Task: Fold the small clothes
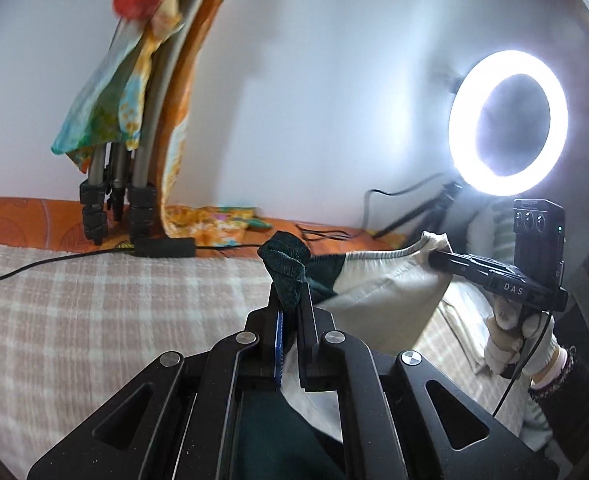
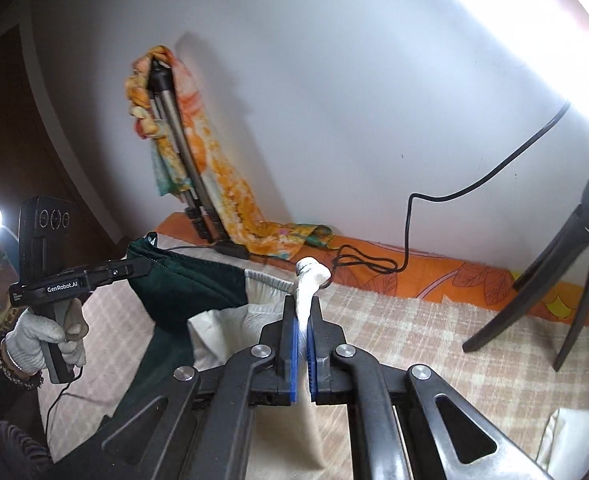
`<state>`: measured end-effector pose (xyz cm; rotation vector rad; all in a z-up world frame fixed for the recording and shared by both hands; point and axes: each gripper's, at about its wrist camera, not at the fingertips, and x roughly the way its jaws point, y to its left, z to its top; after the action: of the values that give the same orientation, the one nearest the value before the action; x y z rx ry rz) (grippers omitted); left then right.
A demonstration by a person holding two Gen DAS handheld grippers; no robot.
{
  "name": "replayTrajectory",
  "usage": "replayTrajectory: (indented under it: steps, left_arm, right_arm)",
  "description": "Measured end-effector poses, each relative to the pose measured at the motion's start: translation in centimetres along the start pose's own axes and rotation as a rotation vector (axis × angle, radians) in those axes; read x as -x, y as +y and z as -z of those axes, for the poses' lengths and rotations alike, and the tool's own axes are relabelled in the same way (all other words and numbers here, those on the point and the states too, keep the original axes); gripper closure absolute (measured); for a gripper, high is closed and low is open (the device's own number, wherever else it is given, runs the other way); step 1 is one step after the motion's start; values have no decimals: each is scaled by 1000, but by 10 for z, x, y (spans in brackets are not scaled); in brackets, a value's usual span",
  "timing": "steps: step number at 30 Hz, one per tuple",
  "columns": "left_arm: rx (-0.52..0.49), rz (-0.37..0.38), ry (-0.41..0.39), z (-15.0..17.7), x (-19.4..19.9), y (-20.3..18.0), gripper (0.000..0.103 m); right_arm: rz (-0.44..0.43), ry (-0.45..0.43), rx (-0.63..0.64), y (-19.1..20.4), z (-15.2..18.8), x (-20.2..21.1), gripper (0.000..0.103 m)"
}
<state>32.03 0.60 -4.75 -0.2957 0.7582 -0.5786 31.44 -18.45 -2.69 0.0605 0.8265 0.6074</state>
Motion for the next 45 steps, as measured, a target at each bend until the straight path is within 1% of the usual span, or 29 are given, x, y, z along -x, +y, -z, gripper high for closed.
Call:
replayTrajectory:
  steps: [6,8,11,14,17,21,25,28,32,34,36,39,40,41,43,44,45]
  left_arm:
    - [-31,7,10,20,35,-29,99]
    - [-28,16,12,29,49,-36,99]
    - [-30,23,21,44,67,-46,99]
    - [-24,34,29,67,87,-57,99]
    - [-22,40,47,91,99,-62,99]
    - [-66,29,97,131,108,-73,99]
    - [-75,25,134,162,114,-76,99]
    - [-95,10,163,180,116,-76,99]
    - [-156,-29,185,198,121,-78,99]
    - [-187,-45,196,206,123,-80,99]
    - [-221,-58,214,214,124,-82,98]
    - [-272,-85,267,225,124,-86,94]
    - [-284,-94,284,228,124,-87,94]
    - [-299,-94,297,232,127,-89,94]
    - [-305,-95,301,236,134,-91,94]
    - [-293,-90,298,236,139,-90,94]
    - [-253,-75,282,235,146,-86,93]
  right_arm:
    - [-3,-3,7,26,24,45,102]
    - [-12,-1,4,36,35,60,102]
    - [-2,9,31,54,56,77,102]
    - [-14,19,38,71,81,93,102]
    - [-25,32,32,87,109,105,102]
    - [-29,55,42,104,149,114,102]
    - [-11,75,44,112,181,116,102]
    - [13,86,85,119,200,118,101]
    - [64,81,142,124,215,123,101]
    - [89,63,171,126,223,131,99]
    - [113,66,200,128,229,137,99]
    - [148,87,258,133,242,146,93]
    - [152,101,270,133,244,147,83]
    - [155,114,279,133,246,150,79]
    - [146,119,268,132,251,160,76]
    - [142,120,243,130,253,165,75]
    - [127,116,189,124,253,170,71]
